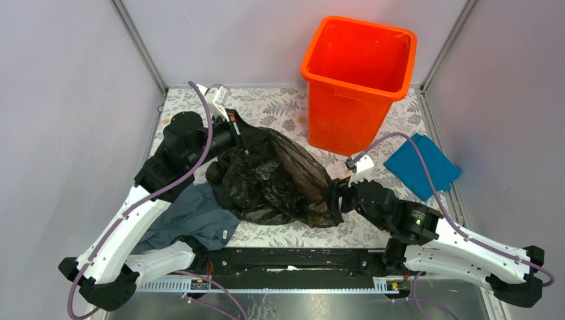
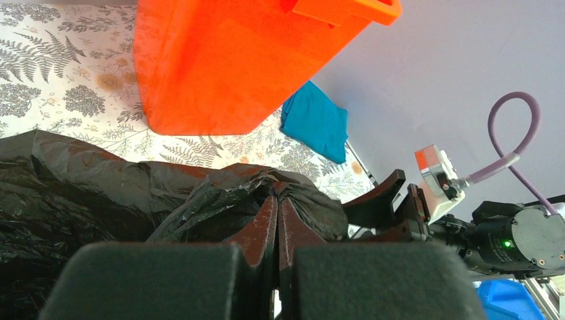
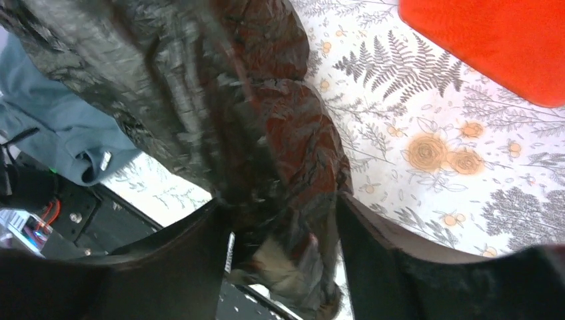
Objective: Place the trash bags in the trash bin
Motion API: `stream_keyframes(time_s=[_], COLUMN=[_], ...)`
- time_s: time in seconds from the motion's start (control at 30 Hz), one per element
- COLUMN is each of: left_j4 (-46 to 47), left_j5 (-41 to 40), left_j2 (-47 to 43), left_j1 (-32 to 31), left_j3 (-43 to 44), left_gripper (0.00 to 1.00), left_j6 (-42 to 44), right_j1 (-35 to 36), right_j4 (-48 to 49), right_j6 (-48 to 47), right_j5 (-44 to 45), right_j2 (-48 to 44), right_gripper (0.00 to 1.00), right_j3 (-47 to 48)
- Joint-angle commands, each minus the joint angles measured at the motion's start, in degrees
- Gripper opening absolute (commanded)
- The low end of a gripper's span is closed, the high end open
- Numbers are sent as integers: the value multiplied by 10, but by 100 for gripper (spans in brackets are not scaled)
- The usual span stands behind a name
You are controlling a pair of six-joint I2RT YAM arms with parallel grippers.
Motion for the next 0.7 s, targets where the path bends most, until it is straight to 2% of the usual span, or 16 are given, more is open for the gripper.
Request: stream_keyframes(time_s=[0.0,0.1,0.17,0.23,0.27,0.3,0.37,0.67], left_j4=[23,20,8,-20,-38,-53,-69,-107], left_j5=[-6,2,0,-22,-34,-40,-53,-143], left_j2=[-11,-2,8,21,27,32,26,-144], left_j1=[1,1,2,2,1,1,2,1], left_j3=[-2,-2,2,10,21,29,30,-40], left_gripper=[0,0,10,55,70,78,85,96], left_j6=[-2,-1,5,4,3,3,2,-22], right_j1=[4,4,4,4,4,3,3,3], right_j4=[130,164,152,48,-41,-92,-127,-117], right_j6=[-40,-41,-40,47,98,136,167,157], right_j5=[36,42,62,180,239,274,292,296], right_j2=[-5,-6,4,28,43,55,69,33], right_gripper=[49,30,3,0,0,0,0,0], right_j3=[-18,-7,11,52,70,86,96,69])
